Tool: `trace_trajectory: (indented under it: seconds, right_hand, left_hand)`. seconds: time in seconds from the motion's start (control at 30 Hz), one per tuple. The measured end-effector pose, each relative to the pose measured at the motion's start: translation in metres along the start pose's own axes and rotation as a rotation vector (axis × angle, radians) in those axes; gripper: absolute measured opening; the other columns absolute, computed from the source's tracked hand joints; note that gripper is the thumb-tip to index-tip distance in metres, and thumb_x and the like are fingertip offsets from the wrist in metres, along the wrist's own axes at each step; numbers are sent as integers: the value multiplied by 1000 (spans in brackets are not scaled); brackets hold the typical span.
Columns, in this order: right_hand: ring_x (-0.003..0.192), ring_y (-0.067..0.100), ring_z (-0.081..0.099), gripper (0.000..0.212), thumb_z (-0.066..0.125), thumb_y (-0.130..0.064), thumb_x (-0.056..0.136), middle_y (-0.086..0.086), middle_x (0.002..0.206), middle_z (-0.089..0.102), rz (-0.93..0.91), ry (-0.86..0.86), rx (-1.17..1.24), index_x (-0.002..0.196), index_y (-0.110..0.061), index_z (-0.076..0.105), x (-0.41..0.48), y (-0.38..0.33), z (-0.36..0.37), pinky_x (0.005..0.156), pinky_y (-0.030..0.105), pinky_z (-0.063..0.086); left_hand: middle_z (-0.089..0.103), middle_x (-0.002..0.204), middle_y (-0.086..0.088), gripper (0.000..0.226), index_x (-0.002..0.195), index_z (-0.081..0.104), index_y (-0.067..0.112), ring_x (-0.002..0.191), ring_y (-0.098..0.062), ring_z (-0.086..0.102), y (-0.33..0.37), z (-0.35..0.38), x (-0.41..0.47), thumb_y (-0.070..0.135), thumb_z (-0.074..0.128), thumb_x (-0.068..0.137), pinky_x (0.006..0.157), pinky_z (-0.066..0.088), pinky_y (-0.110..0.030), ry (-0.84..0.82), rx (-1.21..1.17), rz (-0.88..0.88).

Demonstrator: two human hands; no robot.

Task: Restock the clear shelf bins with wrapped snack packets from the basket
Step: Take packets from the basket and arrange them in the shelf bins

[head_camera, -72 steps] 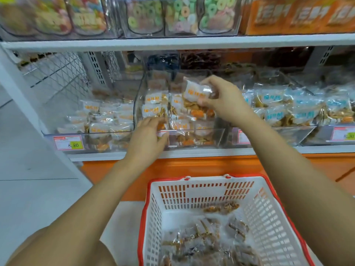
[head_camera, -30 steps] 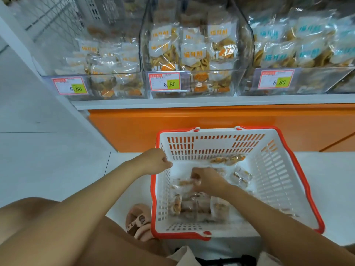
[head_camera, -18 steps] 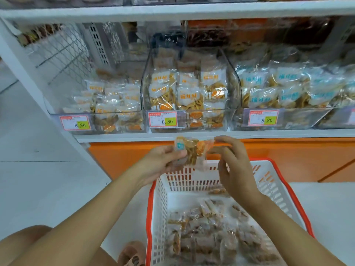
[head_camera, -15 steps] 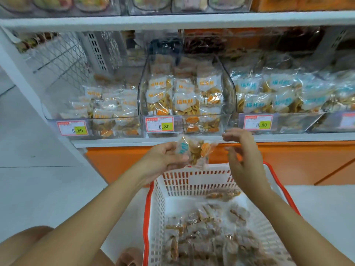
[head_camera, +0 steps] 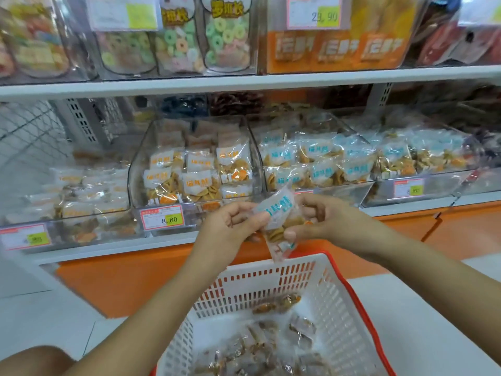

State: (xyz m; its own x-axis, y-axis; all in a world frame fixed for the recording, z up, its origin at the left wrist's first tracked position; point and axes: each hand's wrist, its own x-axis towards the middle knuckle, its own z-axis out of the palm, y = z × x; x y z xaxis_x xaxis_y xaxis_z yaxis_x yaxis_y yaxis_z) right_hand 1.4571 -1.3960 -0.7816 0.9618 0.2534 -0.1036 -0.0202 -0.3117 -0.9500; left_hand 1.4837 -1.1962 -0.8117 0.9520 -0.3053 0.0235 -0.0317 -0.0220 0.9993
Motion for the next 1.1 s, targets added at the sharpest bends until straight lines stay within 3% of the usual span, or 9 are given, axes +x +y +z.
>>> trace_trajectory:
  seconds: [0.1, 0.27, 0.33, 0.4, 0.53, 0.73, 0.9, 1.0, 1.1]
  right_hand:
    - [101, 18, 69, 56, 78, -18, 65, 5, 105, 73, 27, 46, 43, 116, -5, 59, -11, 6, -23, 100, 38, 48]
    - [92, 37, 62, 51, 88, -47, 56, 21, 99, 64, -10, 131, -74, 98, -26, 67, -22, 21, -65, 96, 52, 48]
    - [80, 27, 65, 34, 84, -40, 62, 12, 86, 66, -34, 158, -82, 91, -32, 68, -27, 21, -83, 82, 42, 54]
    - [84, 23, 66, 39, 82, -35, 65, 17, 89, 65, -60, 213, -70, 96, -20, 65, -28, 23, -110, 83, 36, 54]
    - [75, 15, 61, 35, 79, -32, 70, -11, 72, 61, -101, 503, -35, 86, -17, 51, -26, 31, -183, 88, 33, 50]
    - [83, 18, 64, 16, 68, -22, 88, 1, 93, 62, -114, 932, -12, 90, -23, 52, -43, 62, -297, 74, 30, 55]
    - [79, 24, 55, 14, 64, -13, 91, 7, 86, 58, 16, 924, -52, 86, -17, 52, -53, 92, -345, 66, 37, 45]
    - [84, 24, 56, 17, 61, -7, 91, 10, 94, 59, 73, 871, -82, 105, -1, 53, -50, 99, -351, 69, 30, 46]
    - [86, 25, 62, 11, 64, -13, 90, 5, 91, 63, 130, 809, -151, 91, -14, 53, -44, 103, -352, 79, 35, 51]
  left_hand:
    - [74, 89, -4, 31, 99, 66, 11, 75, -12, 70, 3, 22, 11, 27, 69, 72, 62, 55, -20, -28, -39, 6]
    - [74, 90, -3, 38, 96, 67, 12, 75, -15, 70, 13, 62, 34, 34, 69, 65, 67, 56, -23, -57, -38, 19]
    - [74, 88, -3, 37, 96, 68, 14, 76, -17, 70, 21, 82, 47, 35, 69, 66, 70, 57, -24, -65, -21, 43]
    - [74, 90, -1, 33, 100, 67, 17, 80, -15, 71, 33, 101, 61, 33, 69, 71, 74, 57, -24, -78, -9, 75]
    - [70, 105, 5, 17, 108, 63, 25, 96, -10, 67, 49, 138, 100, 18, 61, 92, 83, 53, -22, -94, 87, 156]
    - [61, 106, 12, 23, 116, 59, 22, 96, -2, 56, 56, 196, 140, 16, 56, 93, 84, 45, -11, -199, 576, 412]
    - [51, 131, 7, 31, 129, 52, 24, 94, -11, 54, 59, 245, 166, 22, 49, 98, 78, 35, -18, -362, 898, 543]
    - [46, 141, 2, 37, 136, 48, 21, 126, -14, 41, 54, 273, 183, 19, 45, 99, 104, 31, -25, -458, 1011, 631]
    - [24, 157, 1, 44, 146, 36, 22, 146, -16, 10, 44, 296, 199, 22, 40, 102, 117, 4, -28, -597, 1122, 638]
